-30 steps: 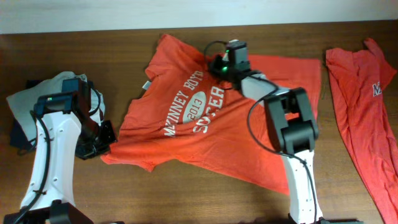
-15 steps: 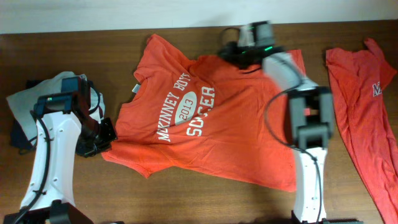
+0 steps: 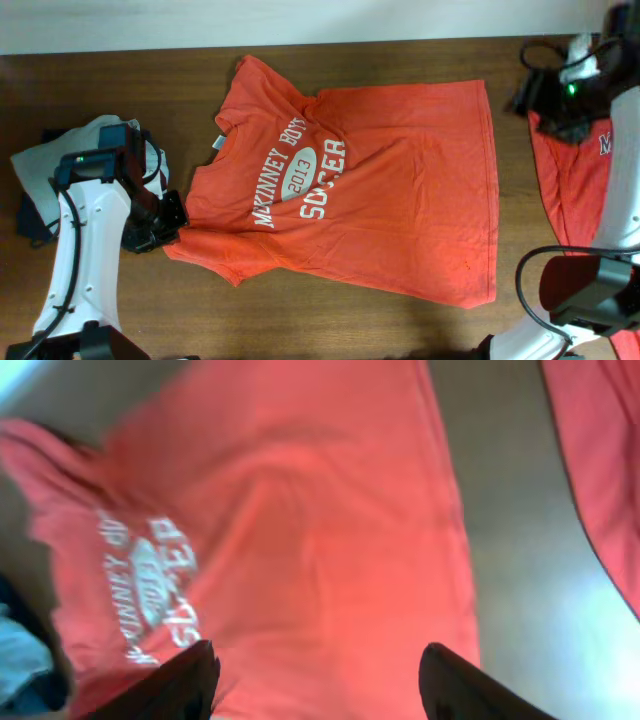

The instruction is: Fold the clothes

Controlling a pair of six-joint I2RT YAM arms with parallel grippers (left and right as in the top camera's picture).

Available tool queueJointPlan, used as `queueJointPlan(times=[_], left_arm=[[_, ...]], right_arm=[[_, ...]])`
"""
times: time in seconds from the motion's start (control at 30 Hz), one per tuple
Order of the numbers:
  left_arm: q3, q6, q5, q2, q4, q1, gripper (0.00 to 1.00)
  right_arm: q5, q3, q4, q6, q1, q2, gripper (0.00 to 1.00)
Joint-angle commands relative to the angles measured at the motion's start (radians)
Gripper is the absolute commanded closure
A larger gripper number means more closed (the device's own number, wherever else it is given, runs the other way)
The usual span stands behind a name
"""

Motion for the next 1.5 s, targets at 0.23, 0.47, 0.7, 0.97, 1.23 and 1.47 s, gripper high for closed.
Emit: queueJointPlan(times=[0.23,0.47,0.7,0.97,1.23,1.47], left_arm=[[0.006,0.039,0.004,-0.020,-0.027,0.006,0.95],[0.006,0.039,0.004,-0.020,-0.016,0.006,0.95],[0.006,0.042,0.004,-0.020,-0.015,0.006,0.96],[0.006,0.042,0.004,-0.020,0.005,0.006,0.95],[0.006,0.042,0.004,-0.020,0.010,0.006,0.95],[0.006,0.072,0.004,-0.020,0.014,0.006,0.94]], right_arm=[[0.090,-0.148,-0.123,-0.015,0.006,-0.024,0.26],[0.020,-0.510,-0.034,-0.018,0.019,-0.024,0.25],[-0.043,-0.843,0.054,-0.024,0.019,-0.024,0.25],[-0.034,-1.025,0.181,-0.024,0.019,-0.057,0.26],[-0.028,-1.035,0.161,-0.050,0.019,-0.401,0.25],[0.064,-1.116,0.160,0.156,0.019,-0.718,0.16]])
